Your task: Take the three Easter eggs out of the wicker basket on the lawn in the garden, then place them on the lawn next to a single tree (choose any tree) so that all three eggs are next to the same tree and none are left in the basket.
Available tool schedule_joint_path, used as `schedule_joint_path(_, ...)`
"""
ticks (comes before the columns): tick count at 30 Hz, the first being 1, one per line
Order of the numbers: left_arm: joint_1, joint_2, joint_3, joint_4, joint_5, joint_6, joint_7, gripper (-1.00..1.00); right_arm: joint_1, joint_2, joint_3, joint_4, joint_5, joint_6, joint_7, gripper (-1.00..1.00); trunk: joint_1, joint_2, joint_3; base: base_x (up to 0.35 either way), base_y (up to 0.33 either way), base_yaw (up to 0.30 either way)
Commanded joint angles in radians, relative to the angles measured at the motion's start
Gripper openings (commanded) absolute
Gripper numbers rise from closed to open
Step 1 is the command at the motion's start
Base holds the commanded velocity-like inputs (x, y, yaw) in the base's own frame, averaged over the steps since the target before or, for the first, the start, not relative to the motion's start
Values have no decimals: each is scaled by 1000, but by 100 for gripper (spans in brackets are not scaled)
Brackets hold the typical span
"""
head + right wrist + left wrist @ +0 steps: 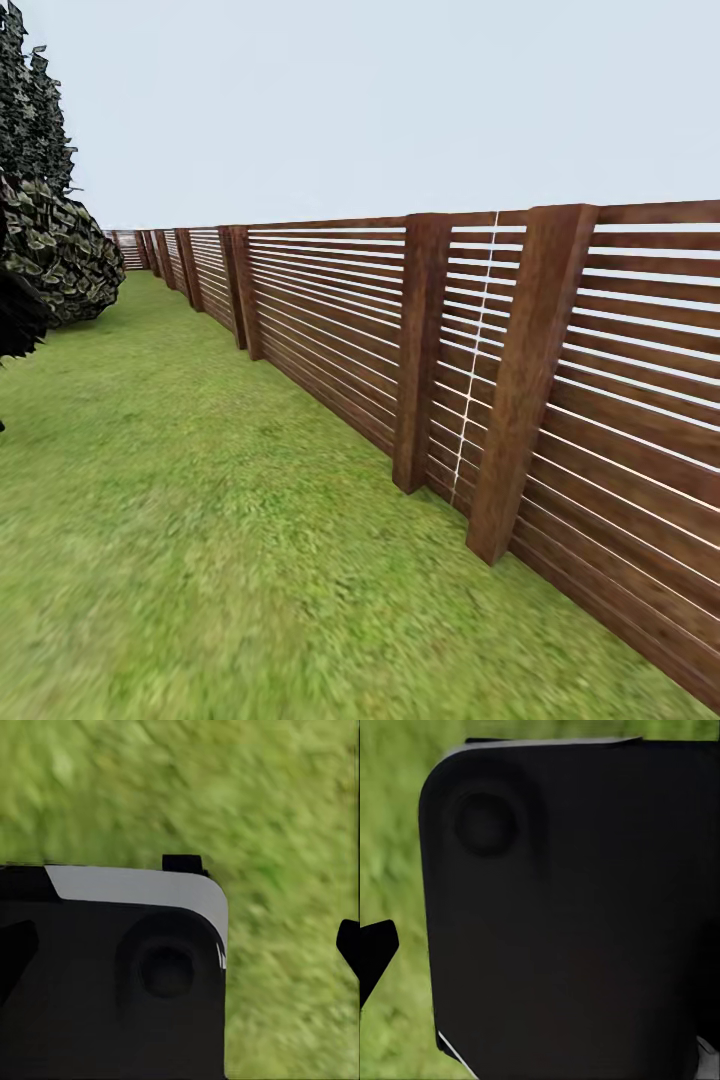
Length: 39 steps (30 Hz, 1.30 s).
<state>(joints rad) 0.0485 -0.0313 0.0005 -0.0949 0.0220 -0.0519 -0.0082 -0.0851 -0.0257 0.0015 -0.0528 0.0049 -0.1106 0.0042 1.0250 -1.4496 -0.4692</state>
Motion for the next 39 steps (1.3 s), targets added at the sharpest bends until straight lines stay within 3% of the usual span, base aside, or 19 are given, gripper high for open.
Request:
schedule_joint_path(1,1,0,0,-7,2,-1,-1,100,-5,0,0,-5,1,-9,0,100,0,0,-1,0,0,112)
schedule_joint_path(2,1,1,1,-78,3,-3,0,100,-5,1,0,-24,0,-44,-2,100,0,0,-1,0,0,285)
schedule_joint_path(39,1,4,1,-79,3,-7,2,100,-5,-4,2,22,0,-39,5,100,0,0,-35,0,0,230)
